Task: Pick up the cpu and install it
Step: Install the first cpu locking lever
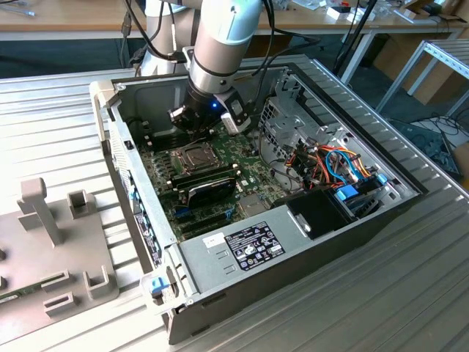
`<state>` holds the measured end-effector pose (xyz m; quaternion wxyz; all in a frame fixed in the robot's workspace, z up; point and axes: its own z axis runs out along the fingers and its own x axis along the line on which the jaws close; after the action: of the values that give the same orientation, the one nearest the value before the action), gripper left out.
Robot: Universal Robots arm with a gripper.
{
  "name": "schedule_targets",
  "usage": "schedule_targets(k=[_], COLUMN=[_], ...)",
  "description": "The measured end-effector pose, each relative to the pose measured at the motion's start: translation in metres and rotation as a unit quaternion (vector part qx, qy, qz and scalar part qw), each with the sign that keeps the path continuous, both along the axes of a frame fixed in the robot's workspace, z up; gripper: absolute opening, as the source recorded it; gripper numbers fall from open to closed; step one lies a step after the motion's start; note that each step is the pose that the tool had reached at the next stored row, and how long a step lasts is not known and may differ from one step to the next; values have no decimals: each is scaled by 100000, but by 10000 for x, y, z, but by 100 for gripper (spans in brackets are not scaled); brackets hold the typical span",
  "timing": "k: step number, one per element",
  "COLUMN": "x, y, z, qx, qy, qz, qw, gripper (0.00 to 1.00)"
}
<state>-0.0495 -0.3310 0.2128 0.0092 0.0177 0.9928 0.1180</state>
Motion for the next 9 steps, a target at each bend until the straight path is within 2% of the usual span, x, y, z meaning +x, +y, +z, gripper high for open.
schedule_targets(k=[9], x=[2], y=[0], z=[-10], qx=[0], qy=[0], qz=[0], qw=[100000], gripper=[11])
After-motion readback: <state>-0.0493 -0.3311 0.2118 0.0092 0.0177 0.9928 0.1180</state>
